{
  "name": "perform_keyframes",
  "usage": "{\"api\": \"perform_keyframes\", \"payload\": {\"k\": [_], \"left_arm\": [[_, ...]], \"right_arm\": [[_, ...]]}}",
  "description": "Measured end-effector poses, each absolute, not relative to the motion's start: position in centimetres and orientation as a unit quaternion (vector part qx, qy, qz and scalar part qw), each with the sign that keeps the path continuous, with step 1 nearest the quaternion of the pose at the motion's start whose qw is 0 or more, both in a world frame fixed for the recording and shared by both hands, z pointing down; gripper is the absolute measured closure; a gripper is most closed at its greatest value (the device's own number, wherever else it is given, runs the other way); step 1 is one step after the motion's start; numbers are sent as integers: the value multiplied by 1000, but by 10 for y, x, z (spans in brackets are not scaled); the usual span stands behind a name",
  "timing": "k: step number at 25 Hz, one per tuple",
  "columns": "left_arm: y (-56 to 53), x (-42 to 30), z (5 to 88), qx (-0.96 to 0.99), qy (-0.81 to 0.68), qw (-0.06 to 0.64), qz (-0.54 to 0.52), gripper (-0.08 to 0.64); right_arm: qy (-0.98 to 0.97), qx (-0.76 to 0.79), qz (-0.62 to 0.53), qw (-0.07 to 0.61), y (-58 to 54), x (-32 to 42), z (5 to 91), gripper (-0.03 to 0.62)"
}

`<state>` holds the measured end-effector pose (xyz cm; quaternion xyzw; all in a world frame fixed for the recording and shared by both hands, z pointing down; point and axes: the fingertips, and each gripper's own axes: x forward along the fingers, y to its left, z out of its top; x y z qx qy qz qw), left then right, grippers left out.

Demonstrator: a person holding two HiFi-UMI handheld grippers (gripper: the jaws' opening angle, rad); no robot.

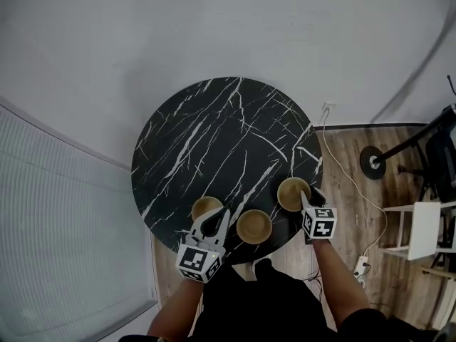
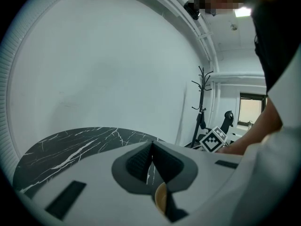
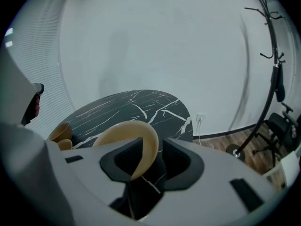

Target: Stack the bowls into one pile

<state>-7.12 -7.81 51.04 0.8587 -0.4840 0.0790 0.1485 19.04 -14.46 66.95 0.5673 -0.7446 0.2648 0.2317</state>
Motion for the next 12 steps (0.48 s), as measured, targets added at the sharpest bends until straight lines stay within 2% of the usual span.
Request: {"api": "perform_keyframes", "payload": {"k": [12], "left_arm": [[-74,-69,514,859,-479,158,83,547]], "right_arm": [[-735,566,279,246,-147,193,682,482]]}}
